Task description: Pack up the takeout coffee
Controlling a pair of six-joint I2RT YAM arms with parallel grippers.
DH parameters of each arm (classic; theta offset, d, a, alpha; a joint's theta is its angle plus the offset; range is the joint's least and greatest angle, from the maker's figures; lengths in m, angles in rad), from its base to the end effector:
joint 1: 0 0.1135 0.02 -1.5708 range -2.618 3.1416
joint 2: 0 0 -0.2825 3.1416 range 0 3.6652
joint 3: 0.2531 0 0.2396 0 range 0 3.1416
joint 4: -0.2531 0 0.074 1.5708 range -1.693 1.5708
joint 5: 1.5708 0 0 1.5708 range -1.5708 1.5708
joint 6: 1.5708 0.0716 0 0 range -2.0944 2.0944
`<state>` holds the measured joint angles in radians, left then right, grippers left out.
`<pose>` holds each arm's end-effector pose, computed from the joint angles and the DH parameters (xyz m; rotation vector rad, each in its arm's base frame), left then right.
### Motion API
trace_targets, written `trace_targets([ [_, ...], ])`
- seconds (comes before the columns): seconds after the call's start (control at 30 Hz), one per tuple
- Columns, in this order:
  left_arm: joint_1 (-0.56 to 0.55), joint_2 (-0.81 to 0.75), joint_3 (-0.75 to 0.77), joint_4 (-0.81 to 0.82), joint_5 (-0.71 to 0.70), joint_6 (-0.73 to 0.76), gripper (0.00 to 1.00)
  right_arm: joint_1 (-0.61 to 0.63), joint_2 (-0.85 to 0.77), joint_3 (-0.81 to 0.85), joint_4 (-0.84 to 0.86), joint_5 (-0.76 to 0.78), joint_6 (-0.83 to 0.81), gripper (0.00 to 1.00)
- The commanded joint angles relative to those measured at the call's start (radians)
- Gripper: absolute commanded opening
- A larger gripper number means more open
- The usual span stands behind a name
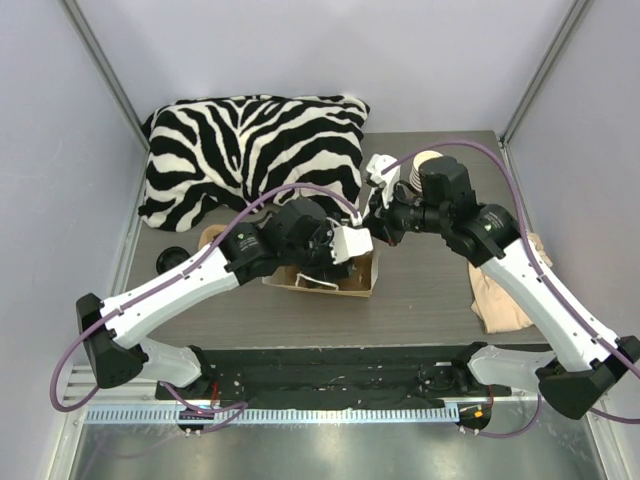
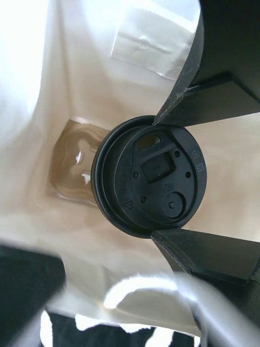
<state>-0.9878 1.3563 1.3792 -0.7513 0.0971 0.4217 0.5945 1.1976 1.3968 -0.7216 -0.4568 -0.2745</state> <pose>0.1587 -0.2533 0.3581 1.5467 1.7405 -0.3999 0.1913 0.1675 0.4123 -1.1318 1.7732 0.6705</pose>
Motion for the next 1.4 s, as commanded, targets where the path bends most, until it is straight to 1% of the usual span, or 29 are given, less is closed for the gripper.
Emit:
trace_targets([
  [0.0,0.003,-0.043,-0.041,0.102,-0.051,-0.038,0.0,0.017,-0.075,-0.082,0.169,0.035,0.194,0.01],
  [0.1,0.001,-0.068,-0.095,0.134,-0.042,-0.028,0.0,0.034,-0.154,-0.18,0.244,0.055,0.25,0.01],
  [0.27,-0.026,-0.12,-0.184,0.197,-0.043,0.0,0.0,0.063,-0.277,-0.318,0.327,0.087,0.273,0.01],
  [0.33,-0.051,-0.147,-0.227,0.228,-0.053,0.018,0.0,0.091,-0.299,-0.349,0.366,0.116,0.273,0.01],
  [0.53,-0.115,-0.186,-0.313,0.293,-0.089,0.035,0.0,0.146,-0.319,-0.363,0.386,0.127,0.259,0.01],
  [0.57,-0.121,-0.187,-0.324,0.315,-0.129,0.037,0.0,0.154,-0.322,-0.364,0.387,0.138,0.258,0.01],
  [0.77,-0.158,-0.186,-0.379,0.378,-0.172,0.064,0.0,0.22,-0.336,-0.348,0.337,0.164,0.213,0.01],
  [0.87,-0.167,-0.192,-0.396,0.38,-0.183,0.087,0.0,0.247,-0.336,-0.334,0.317,0.185,0.178,0.01],
  [1.13,-0.167,-0.247,-0.414,0.337,-0.197,0.137,0.0,0.34,-0.355,-0.317,0.301,0.351,0.066,0.01],
  [1.37,-0.175,-0.246,-0.453,0.346,-0.192,0.146,0.0,0.372,-0.366,-0.344,0.323,0.398,0.029,0.01],
])
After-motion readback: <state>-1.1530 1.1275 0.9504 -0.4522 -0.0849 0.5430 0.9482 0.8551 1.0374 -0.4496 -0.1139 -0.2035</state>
